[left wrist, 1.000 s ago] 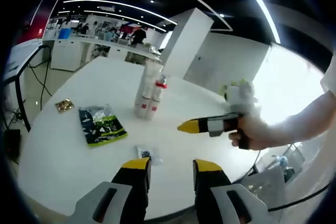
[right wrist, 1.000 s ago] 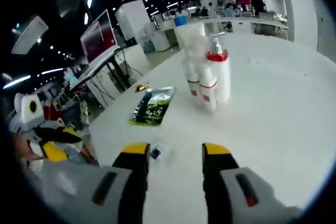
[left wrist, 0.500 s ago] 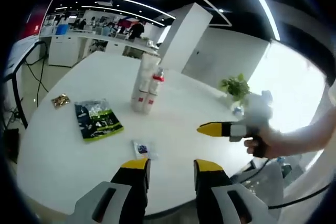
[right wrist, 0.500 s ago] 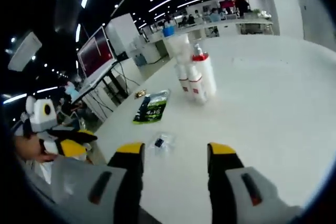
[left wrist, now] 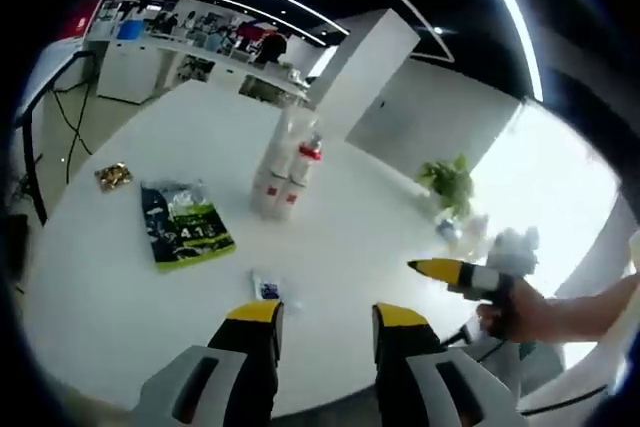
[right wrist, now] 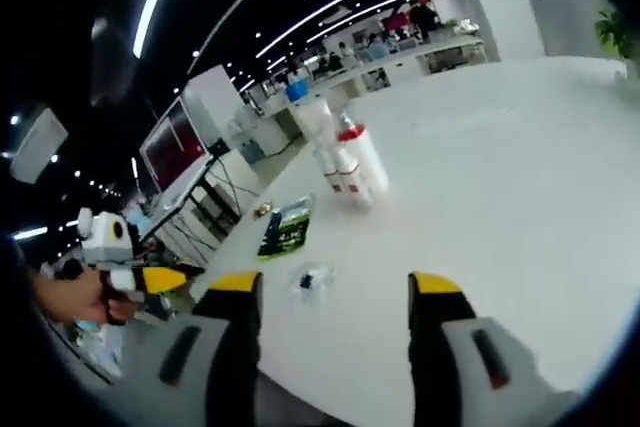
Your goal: Arrange the skincare products in the storage area until every visible bottle or jar stands upright without overlapping.
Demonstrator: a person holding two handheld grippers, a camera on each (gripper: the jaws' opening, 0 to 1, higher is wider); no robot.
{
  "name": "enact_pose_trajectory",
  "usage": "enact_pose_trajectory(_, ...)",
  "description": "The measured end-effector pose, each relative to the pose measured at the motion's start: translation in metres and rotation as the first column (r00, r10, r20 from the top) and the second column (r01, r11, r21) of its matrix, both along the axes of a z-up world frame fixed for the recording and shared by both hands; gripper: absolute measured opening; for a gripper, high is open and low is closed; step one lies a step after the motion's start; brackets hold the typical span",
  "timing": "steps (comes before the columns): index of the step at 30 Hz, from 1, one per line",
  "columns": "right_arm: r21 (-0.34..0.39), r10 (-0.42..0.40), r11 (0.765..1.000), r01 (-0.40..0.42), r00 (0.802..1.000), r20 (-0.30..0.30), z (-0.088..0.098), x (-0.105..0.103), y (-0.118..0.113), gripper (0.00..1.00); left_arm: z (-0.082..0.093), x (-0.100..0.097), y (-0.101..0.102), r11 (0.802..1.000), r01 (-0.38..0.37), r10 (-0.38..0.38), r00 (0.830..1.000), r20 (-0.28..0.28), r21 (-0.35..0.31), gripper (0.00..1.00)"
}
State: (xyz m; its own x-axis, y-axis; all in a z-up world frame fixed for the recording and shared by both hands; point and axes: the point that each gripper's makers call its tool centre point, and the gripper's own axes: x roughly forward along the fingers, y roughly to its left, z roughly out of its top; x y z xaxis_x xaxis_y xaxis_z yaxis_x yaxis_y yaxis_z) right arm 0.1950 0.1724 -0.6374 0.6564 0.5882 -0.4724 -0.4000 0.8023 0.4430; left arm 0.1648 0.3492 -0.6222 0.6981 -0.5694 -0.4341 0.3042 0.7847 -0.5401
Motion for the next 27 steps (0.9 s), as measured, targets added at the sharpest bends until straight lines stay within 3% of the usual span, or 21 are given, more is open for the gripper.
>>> enact_pose_trajectory(4, -0.013, -0.010, 1.000, 0.010, 1.000, 0.012, 0.002, -0.006, -0.009, 0.60, 0.001, 0.022, 0.016, 0.999, -0.051, 0.051, 0.999, -0.013, -0.018, 0.38)
enact_pose_trajectory(12, 0.039, -0.103, 0.994, 0.102, 0.994, 0.029, 0.018, -0.011, -0.028, 0.61, -0.018, 0.047, 0.047, 0.992, -0.122, 0.123, 0.992, -0.037, 0.038, 0.37)
enact_pose_trajectory(27, -0.001, -0.107, 0.994, 0.107, 0.994, 0.023, 0.011, -0.025, -0.031, 0.61, -0.071, 0.062, 0.070, 0.974, -0.221, 0.228, 0.958, -0.174, 0.058, 0.44)
